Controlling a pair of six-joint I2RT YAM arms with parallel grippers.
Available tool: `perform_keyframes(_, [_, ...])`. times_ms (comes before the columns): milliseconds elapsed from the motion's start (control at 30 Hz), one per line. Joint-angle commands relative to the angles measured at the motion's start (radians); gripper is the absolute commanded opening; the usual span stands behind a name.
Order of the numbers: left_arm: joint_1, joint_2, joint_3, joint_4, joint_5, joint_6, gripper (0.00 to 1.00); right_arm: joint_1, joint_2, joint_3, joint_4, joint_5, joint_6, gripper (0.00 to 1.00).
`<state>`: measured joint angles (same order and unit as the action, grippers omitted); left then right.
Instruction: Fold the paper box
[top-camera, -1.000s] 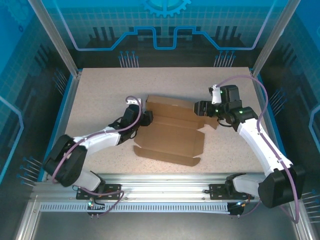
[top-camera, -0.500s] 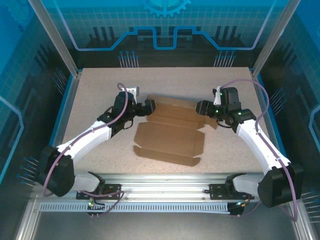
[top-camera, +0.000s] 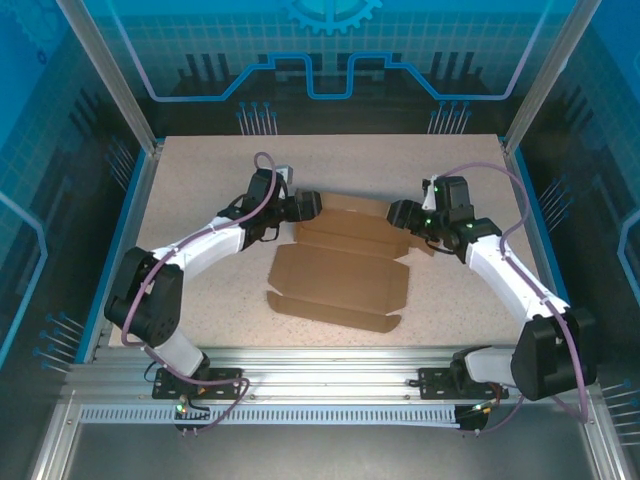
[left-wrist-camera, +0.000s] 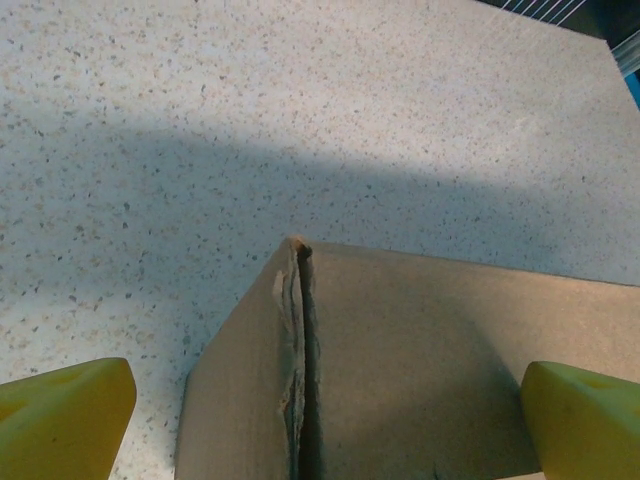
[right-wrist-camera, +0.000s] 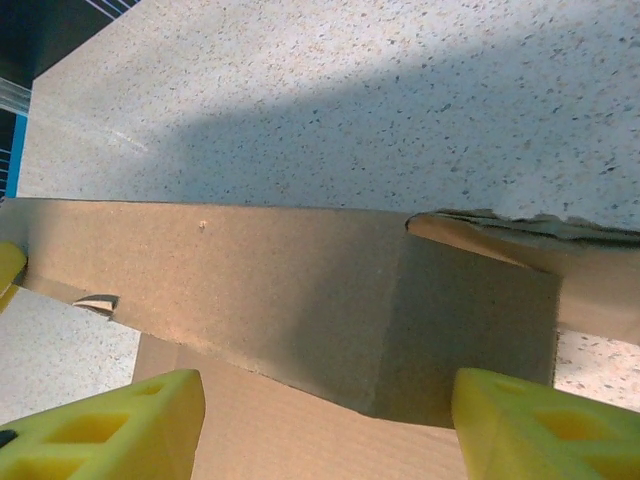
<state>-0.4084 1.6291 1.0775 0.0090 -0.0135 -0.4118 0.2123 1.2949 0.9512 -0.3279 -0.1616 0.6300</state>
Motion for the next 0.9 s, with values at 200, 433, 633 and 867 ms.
perform_keyframes(200, [-0.001, 0.006, -0.044, 0.011, 0.027, 0.02, 0.99, -0.02, 0.03, -0.042, 0.1, -0.062, 0.062, 0.57])
perform_keyframes(433, [-0.004, -0.008, -0.072, 0.013, 0.025, 0.002, 0.99, -0.051, 0.004, -0.122, 0.233, -0.114, 0.118, 0.4])
perform_keyframes(633, [-0.012, -0.026, -0.103, 0.016, 0.021, -0.012, 0.99, -0.092, -0.029, -0.184, 0.328, -0.185, 0.158, 0.26])
perform_keyframes(867, [-0.032, -0.029, -0.106, 0.002, -0.011, 0.001, 0.99, -0.115, -0.03, -0.22, 0.385, -0.229, 0.19, 0.33])
